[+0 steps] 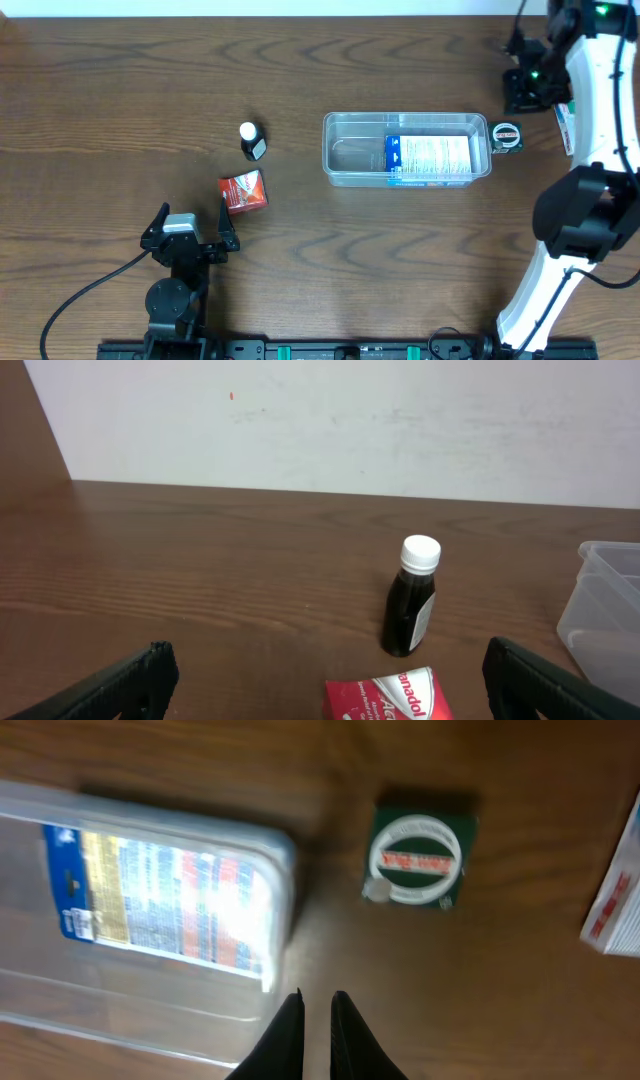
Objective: Pack container
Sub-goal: 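Move the right gripper to the white-green Panadol leaflet box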
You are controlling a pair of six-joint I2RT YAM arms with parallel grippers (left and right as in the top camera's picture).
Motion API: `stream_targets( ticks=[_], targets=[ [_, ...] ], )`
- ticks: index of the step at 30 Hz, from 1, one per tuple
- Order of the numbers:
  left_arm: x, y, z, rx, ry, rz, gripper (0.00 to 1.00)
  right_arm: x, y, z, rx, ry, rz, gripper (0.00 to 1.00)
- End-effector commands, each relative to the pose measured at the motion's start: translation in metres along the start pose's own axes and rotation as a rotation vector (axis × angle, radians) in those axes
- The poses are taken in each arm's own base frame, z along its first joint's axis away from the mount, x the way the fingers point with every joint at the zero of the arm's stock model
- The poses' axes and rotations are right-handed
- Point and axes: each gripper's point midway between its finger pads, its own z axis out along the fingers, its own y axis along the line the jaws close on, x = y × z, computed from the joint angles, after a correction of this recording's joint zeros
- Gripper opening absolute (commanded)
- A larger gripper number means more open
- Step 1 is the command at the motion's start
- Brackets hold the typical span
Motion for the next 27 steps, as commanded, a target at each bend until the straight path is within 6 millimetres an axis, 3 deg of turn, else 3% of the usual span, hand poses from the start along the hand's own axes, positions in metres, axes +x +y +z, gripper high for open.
stream_targets(
  ticks=[1,5,7,13,24,27],
  targets=[
    [0.018,0.003,0.001,-0.014,0.048,0.023,0.98,0.015,-0.007,0.004,-0.033,0.025,0.094,0.09],
    [0.018,0.003,0.001,-0.014,0.048,0.023,0.98,0.033,-0.011,0.036,-0.049,0.102,0.147,0.07],
    [0.018,0.003,0.001,-0.014,0.048,0.023,0.98,0.039,-0.01,0.05,-0.053,0.126,0.156,0.01],
    [0.018,0.003,0.001,-0.014,0.048,0.023,0.98,0.049,0.002,0.081,-0.102,0.155,0.188,0.01],
    [0.018,0.003,0.001,-0.014,0.048,0.023,0.98,0.039,0.019,0.088,-0.148,0.118,0.158,0.01],
    [0.018,0.003,0.001,-0.014,0.048,0.023,0.98,0.032,0.032,0.087,-0.215,0.092,0.116,0.01]
  ],
)
